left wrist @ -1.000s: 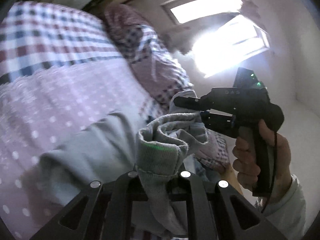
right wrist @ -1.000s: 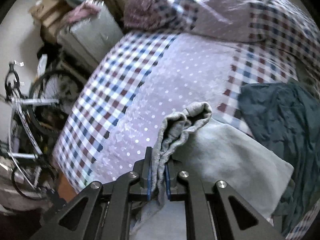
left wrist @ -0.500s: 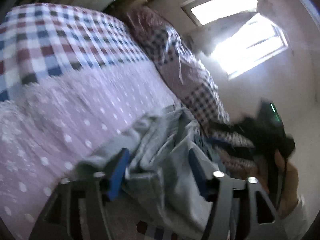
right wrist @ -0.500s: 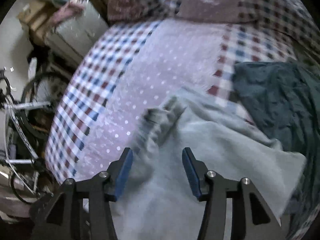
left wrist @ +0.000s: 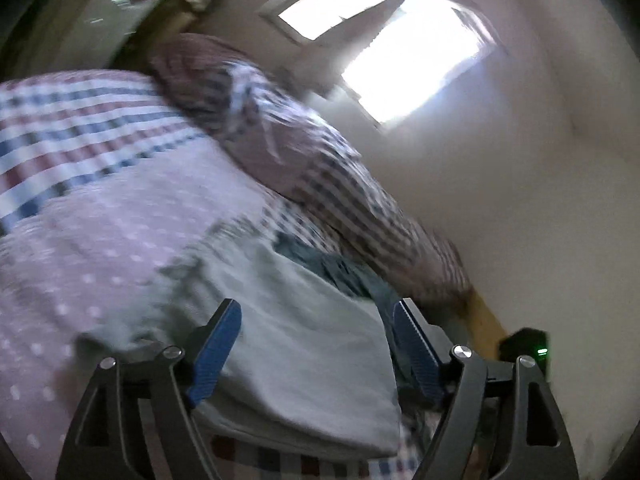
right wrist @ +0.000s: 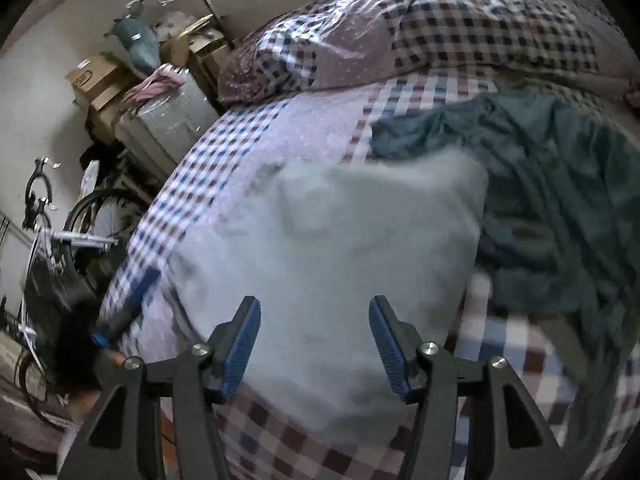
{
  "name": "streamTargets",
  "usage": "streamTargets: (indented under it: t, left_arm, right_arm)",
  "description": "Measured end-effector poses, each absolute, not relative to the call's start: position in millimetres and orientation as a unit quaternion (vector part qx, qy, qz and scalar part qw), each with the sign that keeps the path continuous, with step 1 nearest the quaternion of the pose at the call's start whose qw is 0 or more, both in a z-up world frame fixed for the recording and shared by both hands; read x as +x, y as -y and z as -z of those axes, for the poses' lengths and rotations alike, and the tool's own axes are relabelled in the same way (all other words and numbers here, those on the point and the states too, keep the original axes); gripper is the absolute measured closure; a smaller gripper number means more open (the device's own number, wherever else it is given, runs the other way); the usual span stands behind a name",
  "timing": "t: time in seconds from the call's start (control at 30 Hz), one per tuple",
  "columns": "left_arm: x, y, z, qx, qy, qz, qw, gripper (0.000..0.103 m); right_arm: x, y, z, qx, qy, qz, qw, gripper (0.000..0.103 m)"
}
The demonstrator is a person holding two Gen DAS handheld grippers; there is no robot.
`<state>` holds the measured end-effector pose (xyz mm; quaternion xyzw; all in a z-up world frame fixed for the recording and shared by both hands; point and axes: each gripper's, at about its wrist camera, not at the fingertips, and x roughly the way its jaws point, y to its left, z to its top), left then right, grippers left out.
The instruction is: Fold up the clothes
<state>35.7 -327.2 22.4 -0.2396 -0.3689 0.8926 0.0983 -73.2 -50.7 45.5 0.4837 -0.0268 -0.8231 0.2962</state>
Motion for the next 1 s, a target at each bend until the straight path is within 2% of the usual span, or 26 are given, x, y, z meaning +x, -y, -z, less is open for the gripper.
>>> streamTargets:
  t: [0.13, 0.2, 0.27, 0.4, 0.5, 0.63, 0.67, 0.73, 0.77, 0.8, 0.87, 0.9, 0.93, 1.0]
  left_arm:
    - [13.4, 307.7, -0.9, -0.311, 0.315, -0.893, 0.086, 0.025]
    - [9.1, 304.5, 3.6, -0.329, 0.294, -0.895, 0.066, 0.038]
    - [11.3, 305.4, 1.5, -0.325, 0.292, -0.898, 0.059, 0.040]
    - [23.0, 308.3, -10.1, -0.281, 0.302, -0.909, 0.067, 0.038]
    - [33.7, 310.6, -20.7, -0.237, 0.311, -0.917, 0.078, 0.022]
    - [19.4, 310.3, -1.6, -0.277, 0.294, -0.914, 0.045, 0.023]
    - [17.0, 310.4, 2.0, -0.282, 0.284, -0.916, 0.029, 0.027]
    - [14.9, 308.9, 5.6, -0.288, 0.258, -0.922, -0.007, 0.043]
    - [14.2, 308.9, 8.0, -0.294, 0.246, -0.923, -0.027, 0.060]
    - [14.3, 310.9, 10.5, -0.295, 0.241, -0.924, -0.039, 0.071]
    - [15.5, 316.0, 16.0, -0.295, 0.242, -0.923, -0.050, 0.084]
    - [16.3, 318.6, 19.9, -0.295, 0.243, -0.923, -0.053, 0.092]
    - [16.1, 320.7, 22.6, -0.296, 0.243, -0.922, -0.056, 0.095]
    - [14.0, 321.5, 25.5, -0.301, 0.242, -0.921, -0.054, 0.096]
  right_arm:
    - [-58.3, 37.1, -10.5, 0.473, -0.004, 0.832, 0.290, 0.046]
    - [-58.2, 27.0, -4.2, 0.473, 0.005, 0.830, 0.296, 0.049]
    - [-58.0, 15.2, -2.9, 0.472, 0.018, 0.827, 0.305, 0.049]
    - [-54.7, -2.5, -5.4, 0.462, 0.044, 0.828, 0.316, 0.048]
    - [-52.6, -12.1, -9.6, 0.441, 0.079, 0.832, 0.327, 0.048]
    - [-61.6, -12.8, -11.1, 0.426, 0.105, 0.832, 0.339, 0.047]
    - [-65.8, -10.6, -10.9, 0.430, 0.105, 0.831, 0.336, 0.047]
    - [-76.2, -5.9, -12.6, 0.430, 0.108, 0.834, 0.328, 0.047]
    - [-80.9, -3.6, -15.3, 0.421, 0.110, 0.840, 0.324, 0.047]
    - [-85.7, -1.4, -18.0, 0.412, 0.111, 0.846, 0.319, 0.047]
    - [-96.8, 4.4, -22.5, 0.398, 0.112, 0.856, 0.310, 0.054]
    - [-104.1, 8.6, -23.8, 0.394, 0.108, 0.860, 0.305, 0.062]
    - [-111.4, 12.9, -25.1, 0.391, 0.105, 0.864, 0.300, 0.073]
    - [-126.0, 21.4, -27.7, 0.384, 0.098, 0.871, 0.290, 0.084]
